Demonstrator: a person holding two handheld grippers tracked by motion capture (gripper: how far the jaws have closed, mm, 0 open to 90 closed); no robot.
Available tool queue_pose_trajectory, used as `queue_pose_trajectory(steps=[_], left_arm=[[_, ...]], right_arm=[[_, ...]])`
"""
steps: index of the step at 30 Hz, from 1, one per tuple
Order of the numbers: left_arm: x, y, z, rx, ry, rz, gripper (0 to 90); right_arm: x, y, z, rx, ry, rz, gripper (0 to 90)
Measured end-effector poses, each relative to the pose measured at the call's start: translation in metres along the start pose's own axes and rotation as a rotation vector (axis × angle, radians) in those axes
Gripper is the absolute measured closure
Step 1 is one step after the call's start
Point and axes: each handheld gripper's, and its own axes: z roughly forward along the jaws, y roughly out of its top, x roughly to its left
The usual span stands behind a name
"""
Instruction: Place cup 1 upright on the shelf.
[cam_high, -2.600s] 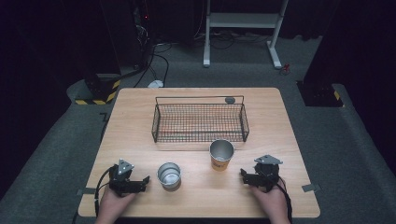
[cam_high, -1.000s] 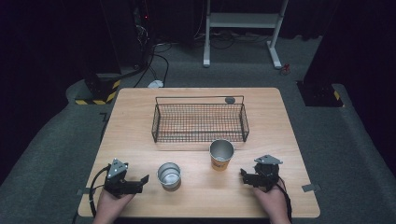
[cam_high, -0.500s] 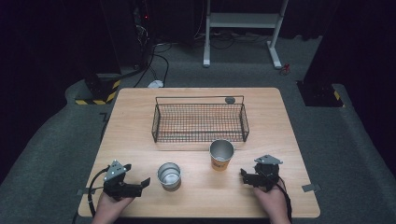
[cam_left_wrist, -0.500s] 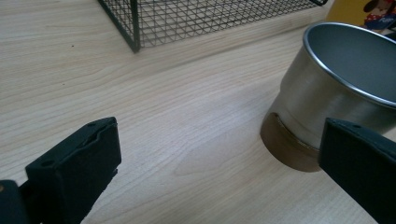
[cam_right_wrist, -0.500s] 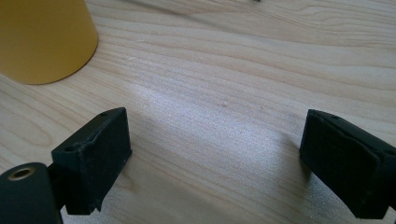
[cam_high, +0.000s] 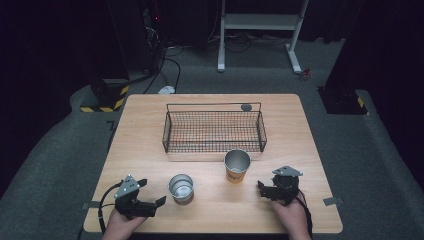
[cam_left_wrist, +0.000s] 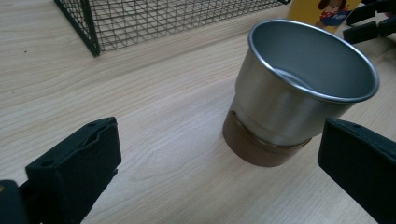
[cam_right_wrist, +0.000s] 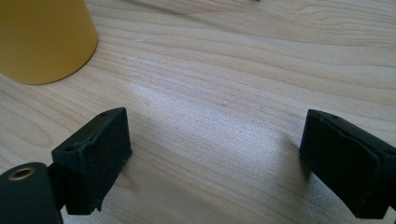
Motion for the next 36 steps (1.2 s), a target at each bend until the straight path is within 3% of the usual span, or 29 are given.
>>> queue_pose_trajectory(steps=[17,18,26,36], left_arm=[[-0.014,0.003,0.007,-0.011,-0.077,0.017,0.2],[-0.015,0.003,0.008,-0.008,-0.077,0.032,0.3],[-0.019,0.004,0.014,-0.013,-0.114,0.020,0.7],[-0.029,0.004,0.024,-0.008,-0.121,0.050,0.6]], right_arm=[[0.000,0.000,0.000,0.000,0.000,0.000,8.4],[0.000,0.000,0.000,0.000,0.000,0.000,8.4],[0.000,0.000,0.000,0.000,0.001,0.001,8.3],[0.000,0.000,0.000,0.000,0.001,0.001,8.3]])
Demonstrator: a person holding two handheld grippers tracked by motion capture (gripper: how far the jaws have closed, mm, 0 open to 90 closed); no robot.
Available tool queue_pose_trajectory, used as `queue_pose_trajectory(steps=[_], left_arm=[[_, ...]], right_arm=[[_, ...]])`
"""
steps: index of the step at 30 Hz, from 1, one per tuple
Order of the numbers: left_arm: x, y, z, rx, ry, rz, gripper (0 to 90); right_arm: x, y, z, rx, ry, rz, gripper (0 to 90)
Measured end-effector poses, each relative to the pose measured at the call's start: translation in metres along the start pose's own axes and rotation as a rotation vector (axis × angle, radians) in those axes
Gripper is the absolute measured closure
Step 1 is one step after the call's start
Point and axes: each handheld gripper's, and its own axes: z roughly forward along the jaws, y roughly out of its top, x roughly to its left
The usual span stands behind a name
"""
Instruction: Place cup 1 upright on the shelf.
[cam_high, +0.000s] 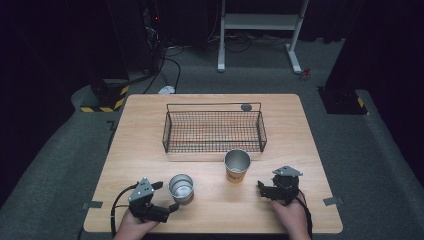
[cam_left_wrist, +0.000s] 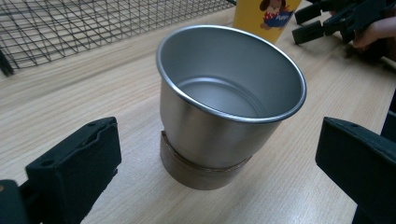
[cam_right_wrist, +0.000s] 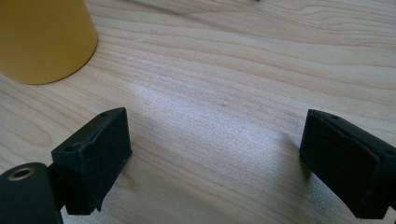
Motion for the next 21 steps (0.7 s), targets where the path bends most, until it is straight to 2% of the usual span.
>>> queue_pose_trajectory(steps=[1,7,15,19,21], left_arm=[[0.0002,0.0004,0.0006,0.006,-0.003,0.012,0.6],[-0.0018,0.0012,0.0065,0.014,-0.013,0.021,0.7],[-0.0014,0.0039,0.0085,0.028,-0.006,0.046,0.6],[0.0012,0.0084,0.0085,0.021,-0.025,0.024,0.6],[-0.0009,0.0099,0.0104,0.026,-0.009,0.048,0.7]], right_arm=[[0.0000,0.0000,0.0000,0.000,0.000,0.000,8.3],[0.0000,0.0000,0.0000,0.000,0.000,0.000,8.3],[0.0000,0.0000,0.0000,0.000,0.000,0.000,8.3],[0.0000,0.0000,0.0000,0.000,0.000,0.000,8.3],[-0.0001,0.0000,0.0000,0.000,0.000,-0.001,8.3]])
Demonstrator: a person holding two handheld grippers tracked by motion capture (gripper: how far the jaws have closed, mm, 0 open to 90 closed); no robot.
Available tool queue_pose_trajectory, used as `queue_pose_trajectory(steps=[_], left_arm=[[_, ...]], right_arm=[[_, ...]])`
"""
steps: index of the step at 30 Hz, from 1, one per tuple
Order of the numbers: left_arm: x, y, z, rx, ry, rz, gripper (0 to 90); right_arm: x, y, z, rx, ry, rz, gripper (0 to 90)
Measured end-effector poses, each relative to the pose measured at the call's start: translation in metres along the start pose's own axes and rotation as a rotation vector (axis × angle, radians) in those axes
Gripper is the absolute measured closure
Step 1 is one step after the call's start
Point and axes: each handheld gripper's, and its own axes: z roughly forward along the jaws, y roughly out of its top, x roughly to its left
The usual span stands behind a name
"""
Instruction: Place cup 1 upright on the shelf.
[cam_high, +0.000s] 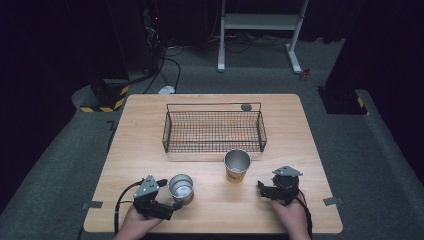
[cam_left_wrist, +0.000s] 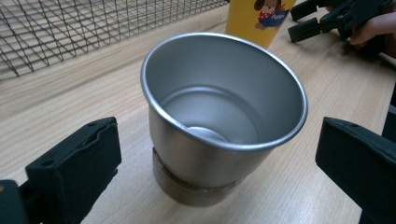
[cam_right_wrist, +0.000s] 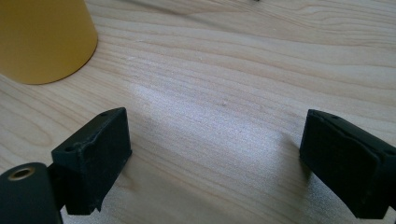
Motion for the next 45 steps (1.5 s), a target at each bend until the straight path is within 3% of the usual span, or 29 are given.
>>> queue_pose_trajectory(steps=[5,15,22,31,45], left_arm=[[-0.004,0.001,0.006,0.010,0.006,0.019,0.7],[-0.003,0.002,0.016,-0.004,0.016,-0.008,0.7],[-0.006,0.002,0.024,-0.008,0.022,0.021,0.7],[-0.007,0.003,0.030,-0.011,0.014,0.025,0.7],[-0.010,0.003,0.028,-0.042,0.035,0.041,3.2]], right_arm=[[0.000,0.000,0.000,0.000,0.000,0.001,8.3],[0.000,0.000,0.000,0.000,0.001,0.000,8.3],[0.000,0.000,0.000,0.000,0.001,0.000,8.3],[0.000,0.000,0.000,0.000,0.002,0.001,8.3],[0.000,0.000,0.000,0.000,0.002,0.000,8.3]])
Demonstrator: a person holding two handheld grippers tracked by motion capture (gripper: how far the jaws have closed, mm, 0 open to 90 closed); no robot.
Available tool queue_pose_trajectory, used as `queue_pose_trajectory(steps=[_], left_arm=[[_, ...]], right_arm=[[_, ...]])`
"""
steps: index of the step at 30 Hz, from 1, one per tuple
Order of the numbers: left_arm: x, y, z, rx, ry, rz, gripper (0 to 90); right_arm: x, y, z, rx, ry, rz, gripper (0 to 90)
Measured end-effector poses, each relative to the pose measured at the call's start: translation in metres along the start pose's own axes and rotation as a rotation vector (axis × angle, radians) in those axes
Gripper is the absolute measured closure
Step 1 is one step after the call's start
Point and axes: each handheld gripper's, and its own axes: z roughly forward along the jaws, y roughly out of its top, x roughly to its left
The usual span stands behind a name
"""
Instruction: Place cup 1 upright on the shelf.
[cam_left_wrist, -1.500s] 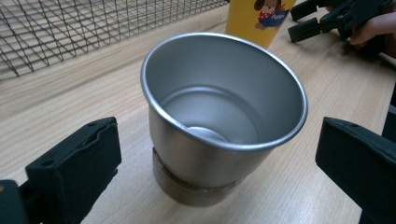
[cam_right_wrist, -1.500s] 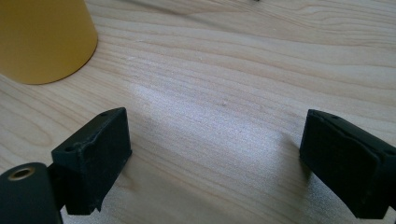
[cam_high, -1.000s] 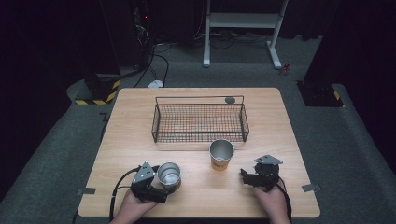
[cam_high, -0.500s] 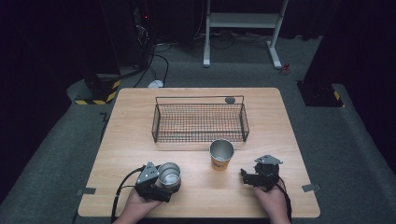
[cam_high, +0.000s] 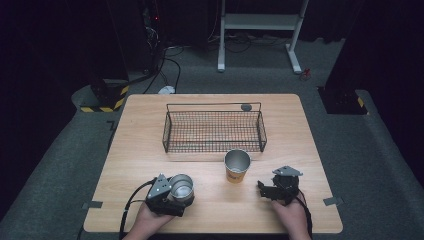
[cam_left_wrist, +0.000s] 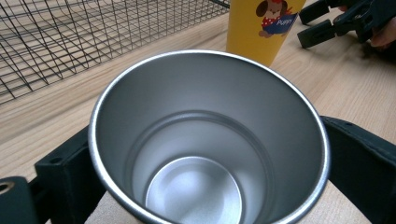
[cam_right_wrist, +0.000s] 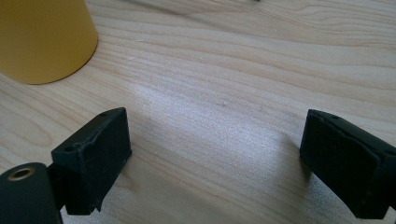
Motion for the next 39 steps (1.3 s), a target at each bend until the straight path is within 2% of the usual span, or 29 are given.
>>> queue_pose_trajectory(steps=[10,15,28,39], left_arm=[[-0.001,-0.001,-0.002,-0.018,0.036,0.026,9.6],[-0.001,-0.001,-0.003,-0.030,0.045,0.017,14.6],[-0.003,0.000,-0.006,-0.044,0.044,0.029,17.2],[0.000,0.000,-0.010,-0.061,0.062,0.010,18.7]], right_arm=[[0.000,0.000,0.000,0.000,0.000,0.000,8.3],[0.000,0.000,0.000,0.000,0.000,0.000,8.3],[0.000,0.000,0.000,0.000,0.000,0.000,8.3],[0.000,0.000,0.000,0.000,0.000,0.000,8.3]])
